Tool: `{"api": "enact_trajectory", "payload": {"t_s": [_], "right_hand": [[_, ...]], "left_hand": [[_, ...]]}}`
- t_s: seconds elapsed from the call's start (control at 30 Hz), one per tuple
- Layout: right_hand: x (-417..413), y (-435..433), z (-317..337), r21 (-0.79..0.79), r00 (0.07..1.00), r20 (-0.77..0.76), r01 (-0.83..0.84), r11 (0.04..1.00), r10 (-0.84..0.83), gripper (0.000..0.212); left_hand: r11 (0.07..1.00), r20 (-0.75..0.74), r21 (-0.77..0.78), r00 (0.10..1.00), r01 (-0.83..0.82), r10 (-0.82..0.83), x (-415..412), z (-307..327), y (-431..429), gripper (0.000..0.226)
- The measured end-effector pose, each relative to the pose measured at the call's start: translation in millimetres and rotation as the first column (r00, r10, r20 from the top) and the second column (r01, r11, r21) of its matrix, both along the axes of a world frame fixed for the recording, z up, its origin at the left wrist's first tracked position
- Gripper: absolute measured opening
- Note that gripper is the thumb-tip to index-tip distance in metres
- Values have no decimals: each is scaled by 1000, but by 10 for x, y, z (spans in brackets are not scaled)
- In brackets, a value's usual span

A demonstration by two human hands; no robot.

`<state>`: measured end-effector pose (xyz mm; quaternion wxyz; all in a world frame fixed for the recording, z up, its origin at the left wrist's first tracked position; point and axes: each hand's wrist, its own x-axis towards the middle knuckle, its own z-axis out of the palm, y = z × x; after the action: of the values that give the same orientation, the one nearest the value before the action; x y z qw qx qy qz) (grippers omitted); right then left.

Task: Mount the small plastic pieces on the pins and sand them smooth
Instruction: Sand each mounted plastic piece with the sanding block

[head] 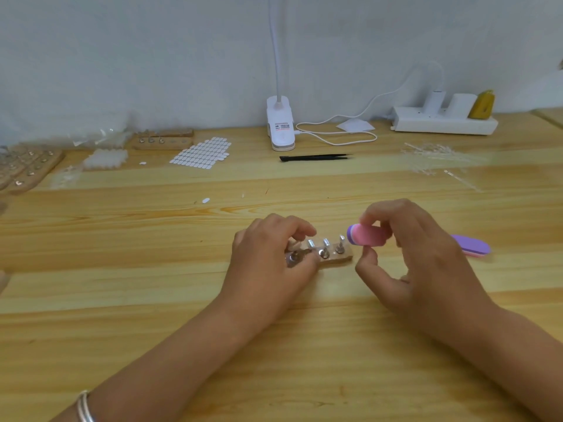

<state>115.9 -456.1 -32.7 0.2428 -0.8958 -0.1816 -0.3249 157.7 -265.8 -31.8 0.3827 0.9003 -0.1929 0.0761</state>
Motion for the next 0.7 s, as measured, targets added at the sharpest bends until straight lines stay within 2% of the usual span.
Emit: {"api": "enact_trajectory", "payload": {"t_s": [0.07,0.3,0.4,0.5,0.63,0.7], "right_hand": [[6,5,-6,8,999,-42,27,1000,-27,25],[12,12,-64,-62,994,-113,-7,998,0,21],[17,-4,-90,-77,988,-151,-2,997,-10,29],[-9,-17,-41,43,988,-151,-5,999,11,21],[-42,-15,20,307,977,-200,-10,952,75,19],[-46,-10,9,349,966,-226,-39,936,125,19]], "left_hand": [[1000,40,22,999,17,-18,10,-5,-12,24],[997,191,59,980,51,-62,25,-31,-84,10],[994,282,86,956,63,-85,-21,2,-88,6],[995,347,-64,937,79,-52,-104,74,-67,7],[940,115,-337,993,52,-14,-291,180,15,32],[920,106,-388,994,48,-8,-342,203,63,34]]}}
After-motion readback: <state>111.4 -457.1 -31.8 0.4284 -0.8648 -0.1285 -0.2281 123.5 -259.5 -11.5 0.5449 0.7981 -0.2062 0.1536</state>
